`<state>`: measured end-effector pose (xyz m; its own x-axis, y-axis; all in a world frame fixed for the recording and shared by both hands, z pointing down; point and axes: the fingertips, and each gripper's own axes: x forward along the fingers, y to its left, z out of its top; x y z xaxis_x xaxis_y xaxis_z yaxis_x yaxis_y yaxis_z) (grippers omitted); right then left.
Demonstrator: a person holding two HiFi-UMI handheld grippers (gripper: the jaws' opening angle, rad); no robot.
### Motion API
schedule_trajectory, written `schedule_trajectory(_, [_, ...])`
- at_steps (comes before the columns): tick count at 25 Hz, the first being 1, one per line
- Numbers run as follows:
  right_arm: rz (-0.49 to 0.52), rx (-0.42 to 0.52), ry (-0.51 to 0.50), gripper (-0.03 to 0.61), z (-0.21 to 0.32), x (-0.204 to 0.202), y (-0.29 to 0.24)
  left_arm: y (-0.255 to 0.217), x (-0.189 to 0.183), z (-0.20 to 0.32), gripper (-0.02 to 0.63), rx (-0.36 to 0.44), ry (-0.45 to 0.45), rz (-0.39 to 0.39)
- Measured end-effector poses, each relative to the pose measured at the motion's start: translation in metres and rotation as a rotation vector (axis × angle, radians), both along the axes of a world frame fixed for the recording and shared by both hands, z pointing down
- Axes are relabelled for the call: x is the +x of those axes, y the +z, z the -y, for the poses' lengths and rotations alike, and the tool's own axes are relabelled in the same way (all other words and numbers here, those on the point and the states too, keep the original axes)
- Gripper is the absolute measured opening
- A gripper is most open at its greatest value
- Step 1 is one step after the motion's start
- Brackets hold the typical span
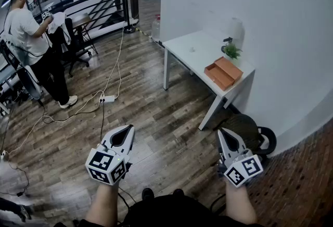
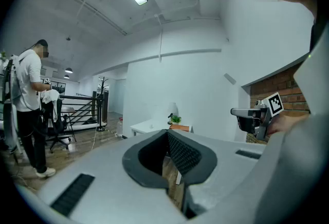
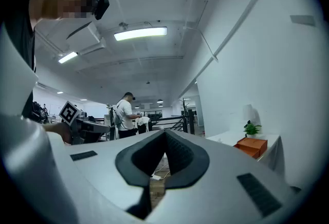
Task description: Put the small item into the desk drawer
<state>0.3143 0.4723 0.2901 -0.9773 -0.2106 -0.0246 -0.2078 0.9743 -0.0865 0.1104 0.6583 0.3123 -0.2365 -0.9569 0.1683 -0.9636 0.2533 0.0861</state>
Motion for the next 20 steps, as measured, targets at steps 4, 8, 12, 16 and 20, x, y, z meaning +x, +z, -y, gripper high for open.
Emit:
schedule_trajectory(4, [-0.015,-0.003,-0.001,0.003,0.003,-0.005,0.009,0.007,-0.008,0.003,0.008,-0.003,-0.007,-0.005])
schedule_trajectory(8, [-0.028,-0.011,0.002,0.003,0.005,-0.006,0.012,0.009,-0.011,0.006,0.008,0.0,-0.004,-0.015])
schedule_trajectory(12, [-0.035,-0.02,0.018,0.003,0.008,-0.007,0.015,0.011,-0.015,0.006,0.008,0.002,0.005,-0.024])
schedule_trajectory(16, [-0.079,0.063,0.067,0.003,0.005,-0.014,0.016,0.016,-0.022,0.003,0.008,-0.003,0.009,-0.04])
schedule_trajectory(20, [-0.069,0.07,0.059,0.003,-0.005,-0.026,0.014,0.019,-0.034,-0.002,0.008,0.0,0.011,-0.049])
